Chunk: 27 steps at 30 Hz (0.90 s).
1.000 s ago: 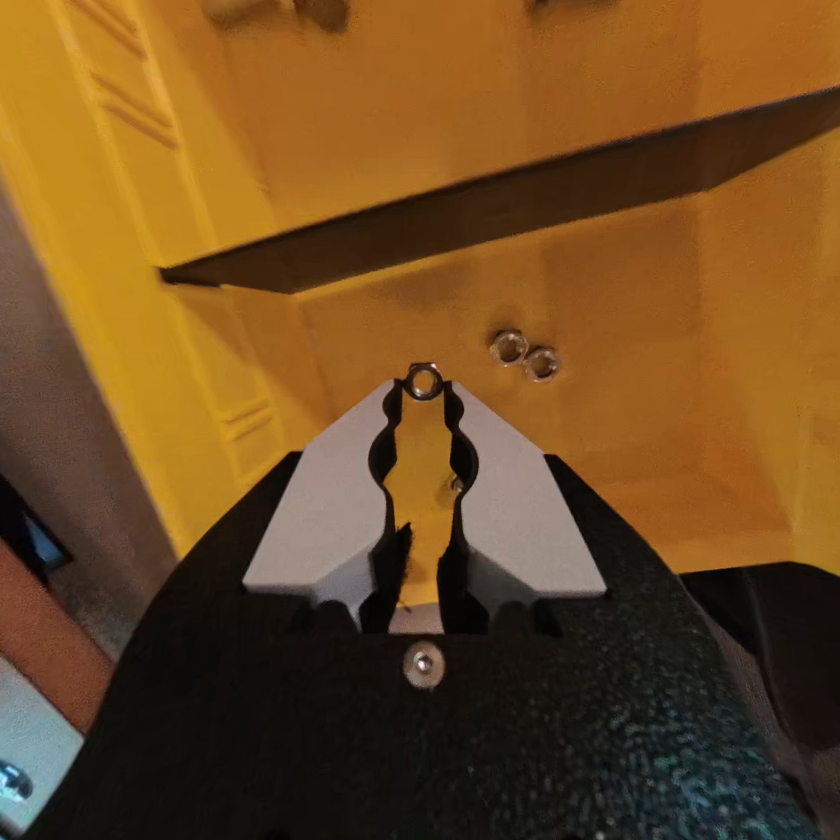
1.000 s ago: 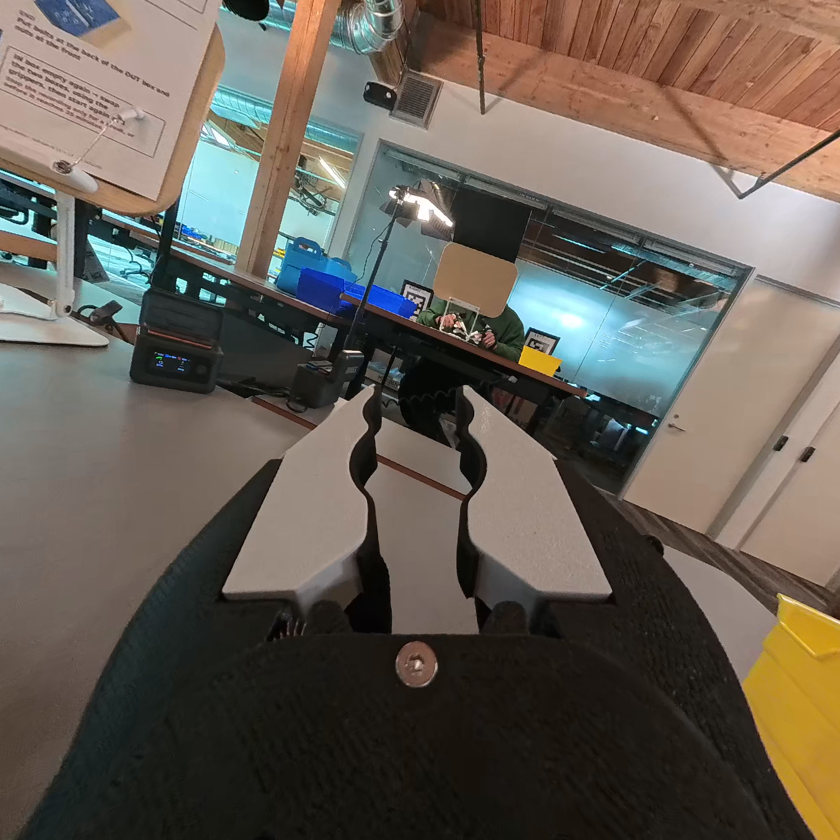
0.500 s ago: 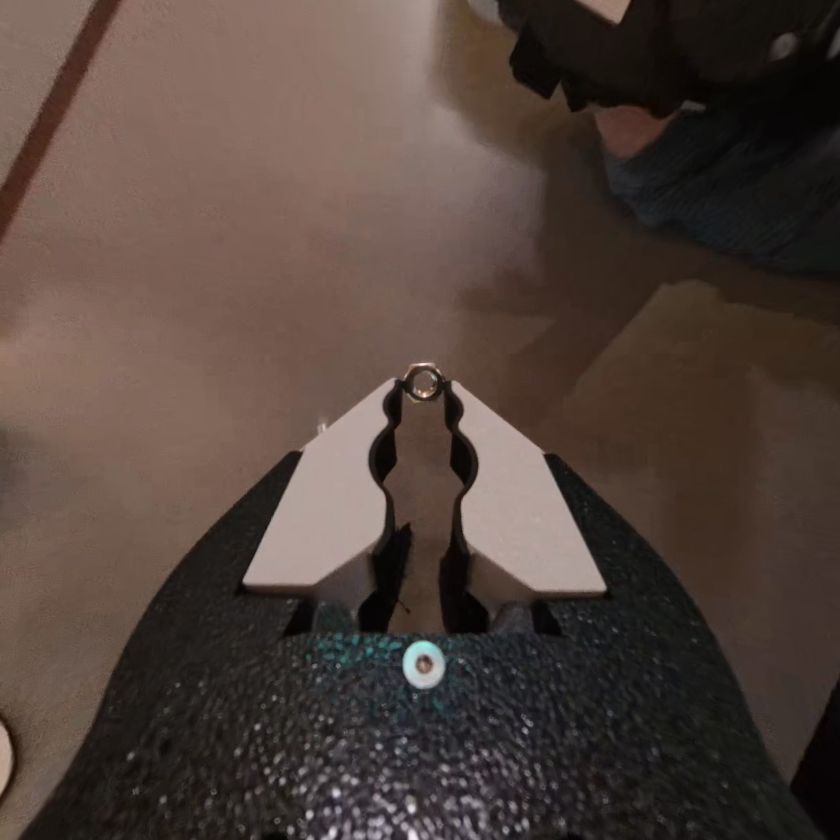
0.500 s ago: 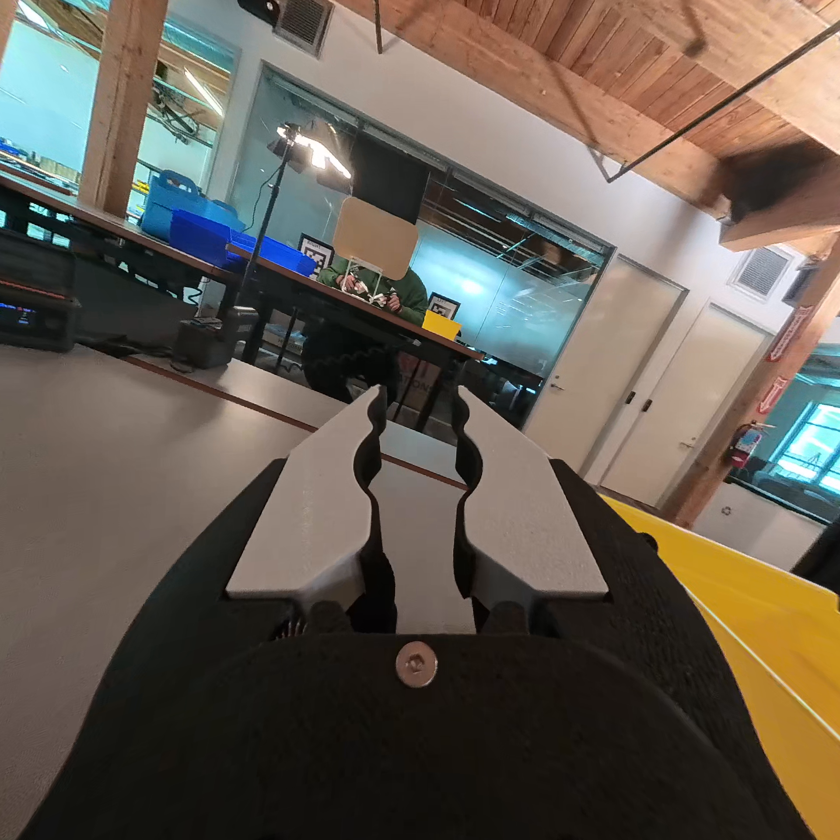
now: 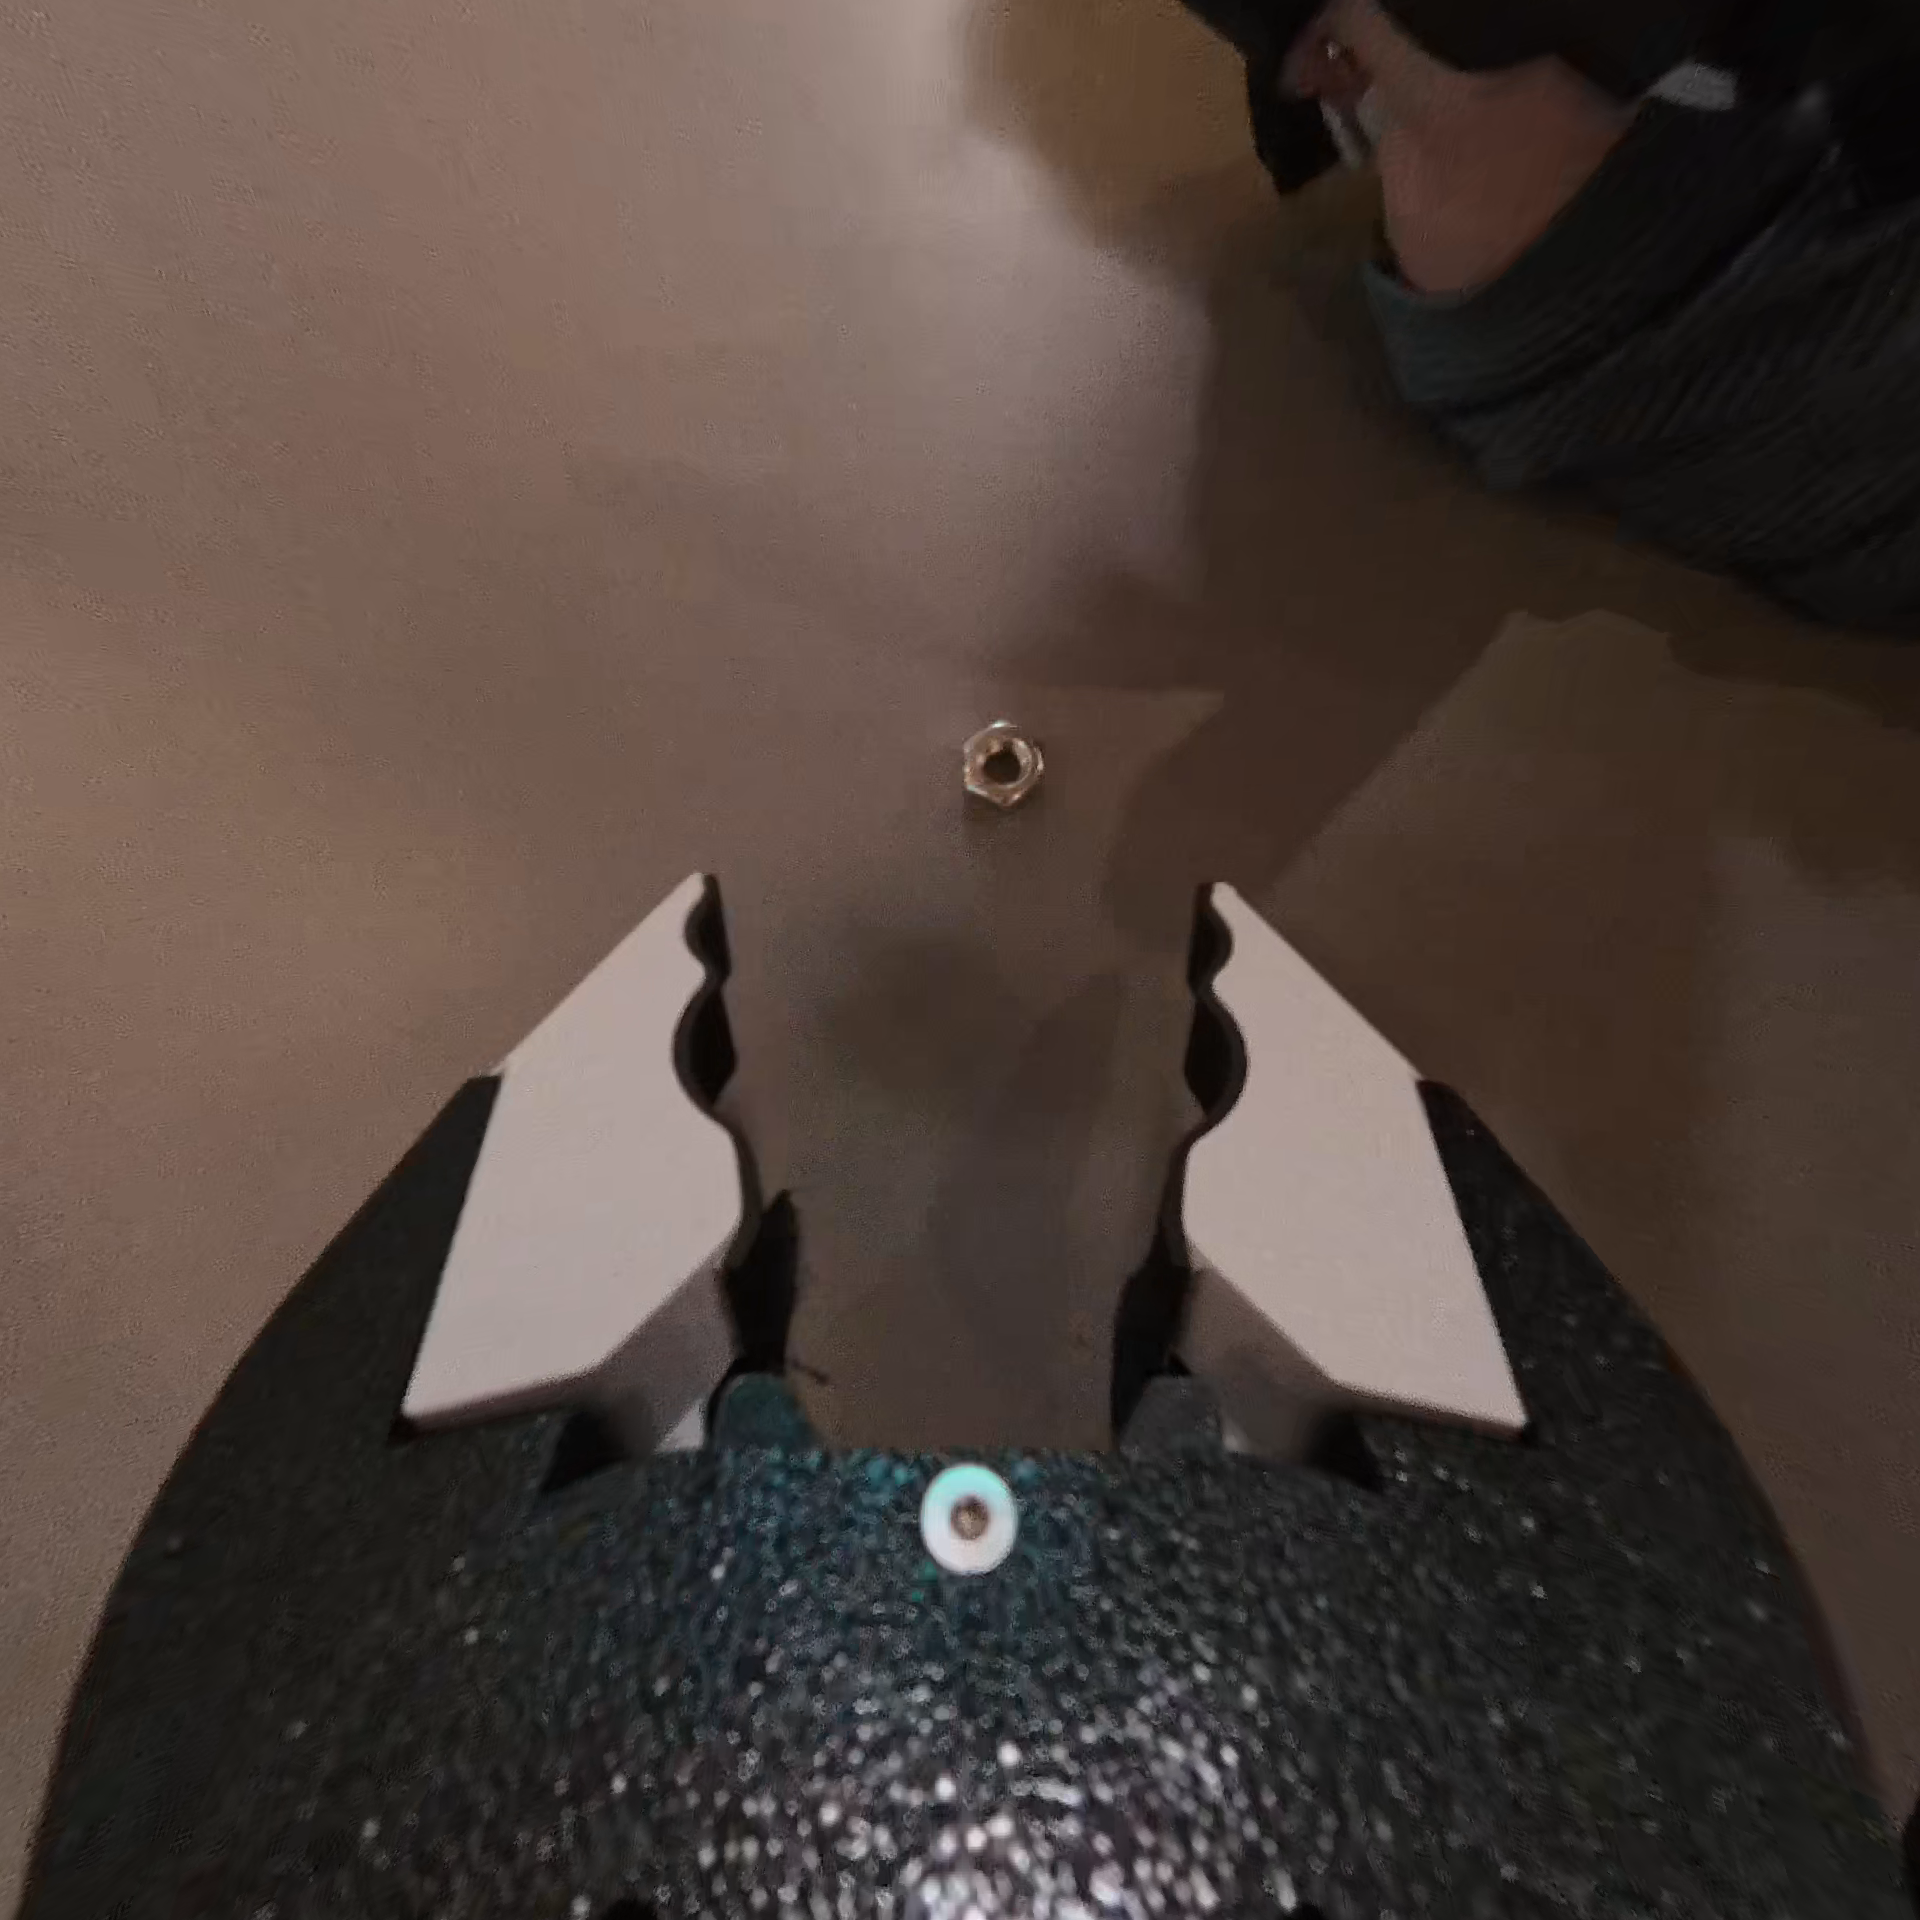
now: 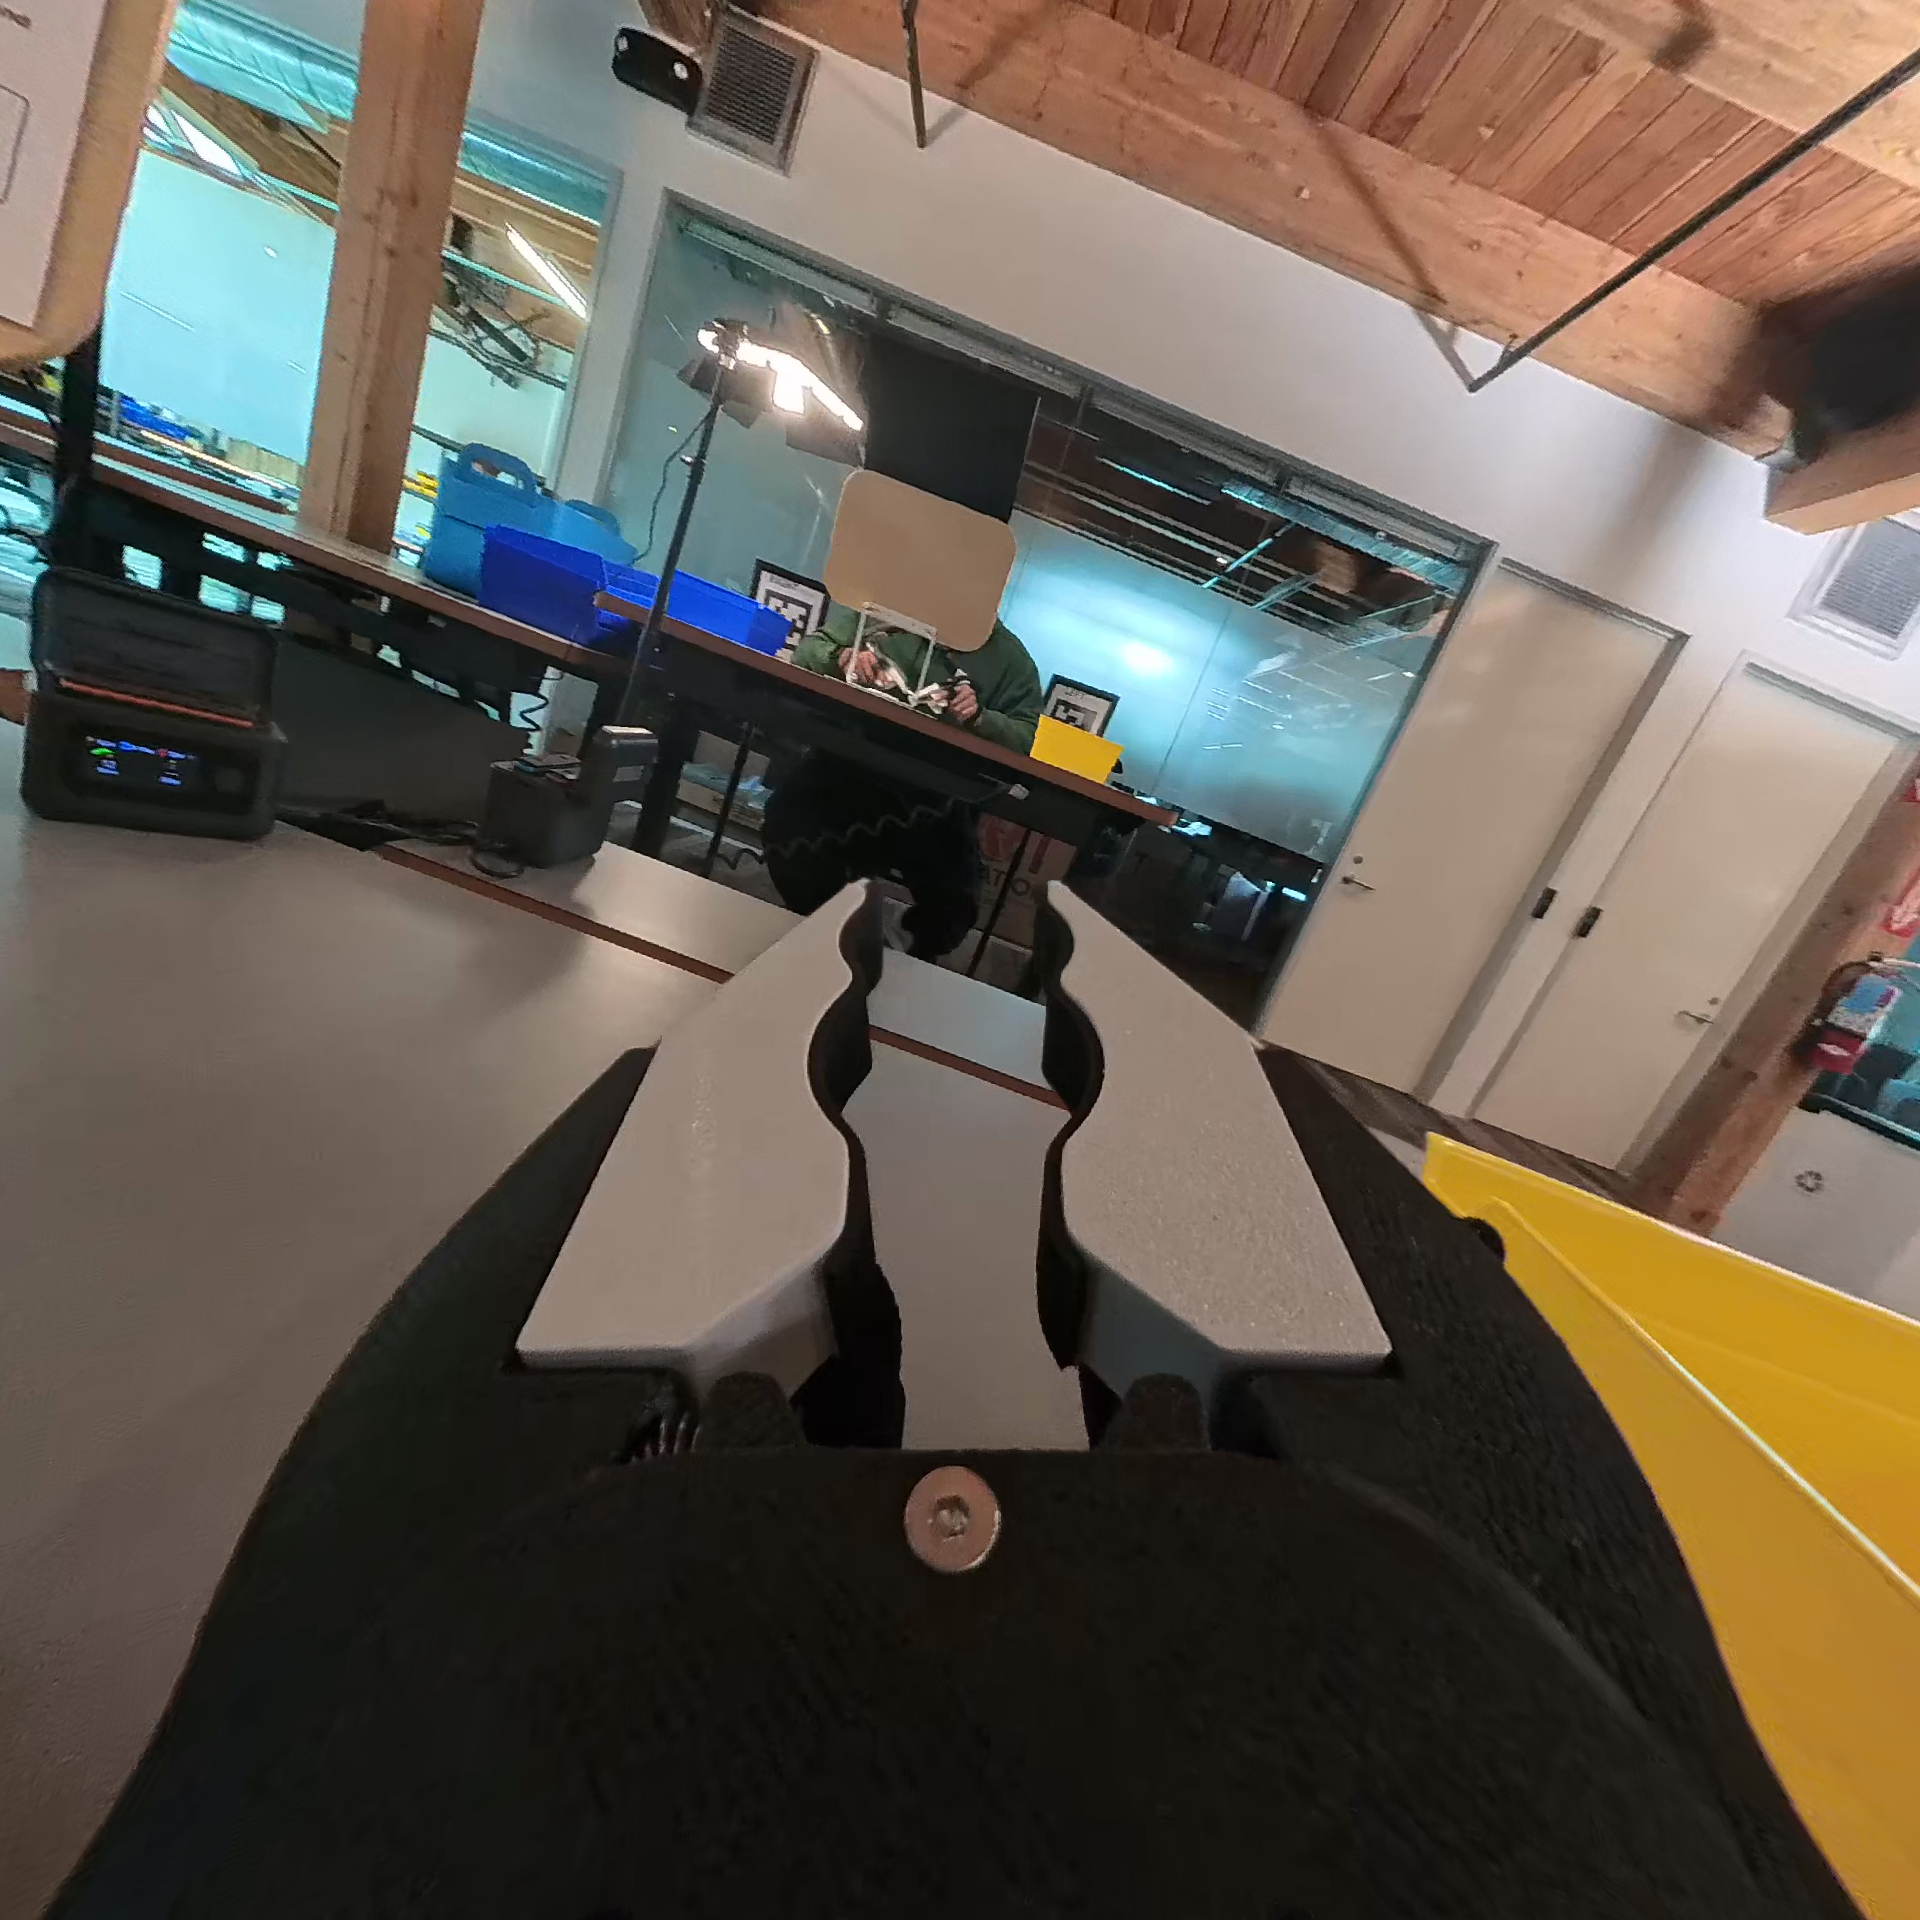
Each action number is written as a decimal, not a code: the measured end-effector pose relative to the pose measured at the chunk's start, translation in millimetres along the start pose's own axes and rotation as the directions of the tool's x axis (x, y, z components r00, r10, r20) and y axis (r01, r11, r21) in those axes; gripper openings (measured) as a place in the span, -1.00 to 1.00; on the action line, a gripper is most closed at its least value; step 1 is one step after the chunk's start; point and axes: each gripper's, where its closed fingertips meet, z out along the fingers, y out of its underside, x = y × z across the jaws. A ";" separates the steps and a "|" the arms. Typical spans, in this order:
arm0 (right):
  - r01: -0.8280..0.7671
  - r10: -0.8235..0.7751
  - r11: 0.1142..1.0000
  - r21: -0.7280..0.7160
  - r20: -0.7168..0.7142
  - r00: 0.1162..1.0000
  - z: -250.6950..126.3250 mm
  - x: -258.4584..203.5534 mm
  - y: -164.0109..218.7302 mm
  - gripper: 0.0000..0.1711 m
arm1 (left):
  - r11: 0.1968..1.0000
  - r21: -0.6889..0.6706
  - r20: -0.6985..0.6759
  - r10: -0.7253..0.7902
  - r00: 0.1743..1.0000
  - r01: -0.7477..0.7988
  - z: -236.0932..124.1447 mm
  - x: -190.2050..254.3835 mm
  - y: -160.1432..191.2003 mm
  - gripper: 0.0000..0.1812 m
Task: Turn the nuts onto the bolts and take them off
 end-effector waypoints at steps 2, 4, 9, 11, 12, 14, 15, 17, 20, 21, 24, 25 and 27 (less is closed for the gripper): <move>-0.025 0.025 1.000 -0.003 0.022 0.999 1.4 -3.5 0.7 -0.69 | 0.994 0.094 0.063 -0.066 0.996 0.060 -16.3 -16.2 2.7 0.05; -0.038 0.038 0.999 -0.001 0.066 0.997 1.5 -11.2 -0.1 -0.68 | 0.985 0.130 0.140 -0.136 0.981 0.118 -24.5 -42.1 15.9 0.03; 0.010 -0.020 0.999 0.053 0.193 0.981 -6.0 -40.4 -12.2 -0.67 | 0.962 0.107 0.140 -0.265 0.954 0.251 -15.2 -61.5 43.6 -0.20; 0.031 -0.045 0.997 0.071 0.203 0.978 -9.2 -45.5 -16.2 -0.67 | 0.957 0.139 0.128 -0.272 0.954 0.254 -14.6 -61.6 43.4 -0.30; 0.043 -0.058 0.996 0.078 0.208 0.976 -10.3 -47.4 -17.5 -0.67 | 0.955 0.151 0.118 -0.274 0.955 0.255 -13.1 -62.6 42.7 -0.36; 0.056 -0.073 0.995 0.086 0.211 0.975 -10.9 -49.3 -18.6 -0.67 | 0.954 0.163 0.109 -0.270 0.957 0.251 -11.5 -63.0 42.5 -0.45; 0.054 -0.072 0.995 0.087 0.214 0.974 -10.7 -49.6 -18.9 -0.67 | 0.954 0.140 0.109 -0.281 0.954 0.265 -10.1 -62.4 46.8 -0.47; 0.042 -0.059 0.996 0.081 0.212 0.976 -10.3 -48.0 -18.4 -0.66 | 0.938 0.141 0.111 -0.332 0.937 0.316 -10.9 -64.1 50.0 -0.54; 0.023 -0.035 0.998 0.059 0.219 0.975 -10.8 -47.3 -15.6 -0.65 | 0.925 0.151 0.085 -0.364 0.928 0.349 -12.0 -64.4 49.6 -0.51; 0.018 -0.029 0.999 0.051 0.222 0.975 -11.2 -47.2 -14.6 -0.64 | 0.925 0.157 0.079 -0.361 0.929 0.346 -12.1 -63.7 49.3 -0.50; -0.014 -0.001 0.999 0.052 0.278 0.961 -15.3 -53.5 -15.8 -0.61 | 0.935 0.157 0.114 -0.337 0.935 0.318 -11.2 -66.2 51.3 -0.60; -0.024 0.008 0.999 0.046 0.316 0.949 -17.3 -59.1 -15.4 -0.60 | 0.941 0.151 0.124 -0.323 0.938 0.303 -10.2 -67.0 52.1 -0.79; -0.053 0.040 0.998 0.020 0.404 0.914 -21.5 -71.7 -14.0 -0.60 | 0.953 0.147 0.124 -0.282 0.951 0.263 -9.4 -64.2 51.1 -0.81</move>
